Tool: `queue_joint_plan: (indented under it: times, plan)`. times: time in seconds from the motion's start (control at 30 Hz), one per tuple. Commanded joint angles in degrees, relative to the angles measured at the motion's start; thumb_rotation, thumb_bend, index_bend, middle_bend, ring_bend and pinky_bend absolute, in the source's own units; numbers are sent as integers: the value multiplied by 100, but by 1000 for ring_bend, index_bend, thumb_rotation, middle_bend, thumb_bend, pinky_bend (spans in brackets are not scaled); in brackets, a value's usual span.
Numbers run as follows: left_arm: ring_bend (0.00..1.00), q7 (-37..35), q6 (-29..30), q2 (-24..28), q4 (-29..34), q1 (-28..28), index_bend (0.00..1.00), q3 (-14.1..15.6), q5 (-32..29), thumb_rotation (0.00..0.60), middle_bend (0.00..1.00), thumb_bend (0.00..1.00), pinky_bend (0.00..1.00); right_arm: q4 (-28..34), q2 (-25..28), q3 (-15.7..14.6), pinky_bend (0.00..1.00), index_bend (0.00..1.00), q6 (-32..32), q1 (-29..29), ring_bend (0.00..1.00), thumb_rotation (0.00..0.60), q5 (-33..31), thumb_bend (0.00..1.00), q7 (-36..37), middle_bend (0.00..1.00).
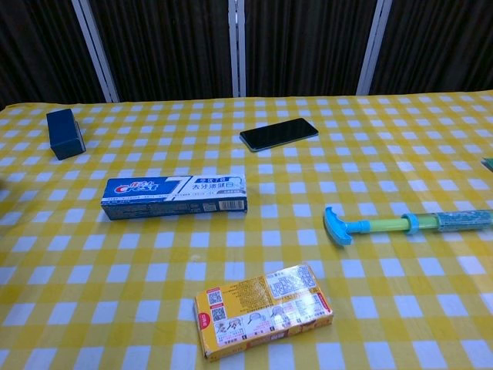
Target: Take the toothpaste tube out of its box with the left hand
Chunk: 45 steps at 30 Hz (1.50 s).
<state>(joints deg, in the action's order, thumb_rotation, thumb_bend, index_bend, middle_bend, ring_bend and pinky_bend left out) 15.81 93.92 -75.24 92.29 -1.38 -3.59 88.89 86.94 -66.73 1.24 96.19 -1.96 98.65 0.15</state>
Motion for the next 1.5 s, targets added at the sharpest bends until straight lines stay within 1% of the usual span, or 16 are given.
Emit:
queue_joint_plan:
  times: [0.03,0.7,0.97,1.0,1.03,1.13,1.27,1.3,1.37,1.43,1.5]
  plan:
    - [0,14,-18,9,11,-3,0,7,-8,600,0,46,0,4,3,1,0,14,5,2,0,600,-1,66,-9,0]
    - [0,101,-177,4,42,-58,0,26,-58,600,0,46,0,43,38,24,0,14,19,1,0,600,-12,66,71,0]
    - [0,219,-342,79,218,-169,0,-35,-119,600,0,46,0,27,55,32,0,14,11,-2,0,600,-46,66,191,0]
    - [0,285,-408,128,286,-237,0,-75,-110,600,0,46,0,29,58,38,0,14,13,-3,0,600,-52,66,216,0]
    - [0,382,-553,219,427,-380,0,-179,-131,600,0,47,0,31,61,40,0,14,12,-8,0,600,-53,66,253,0]
    - [0,515,-797,362,666,-566,0,-310,-243,600,0,46,9,19,63,43,0,14,11,-15,0,600,-49,66,282,0]
    - [0,749,-1226,528,961,-894,0,-533,-478,600,0,48,81,4,64,47,0,14,-8,-23,0,600,-67,67,331,0]
    - [0,881,-1487,557,1063,-1107,0,-663,-594,600,0,48,99,-2,67,49,0,14,-35,-29,0,600,-96,66,378,0]
    - [3,1164,-1956,588,1223,-1430,0,-872,-1028,600,0,48,119,-18,81,55,0,14,-77,-44,0,600,-137,66,461,0]
    - [12,1444,-2253,574,1347,-1668,5,-1006,-1397,600,0,50,131,-31,97,65,0,14,-97,-53,0,600,-168,66,532,0]
    - [37,1747,-2500,486,1415,-1928,25,-1144,-1823,600,0,80,157,-36,122,74,0,14,-120,-59,0,600,-212,67,635,0]
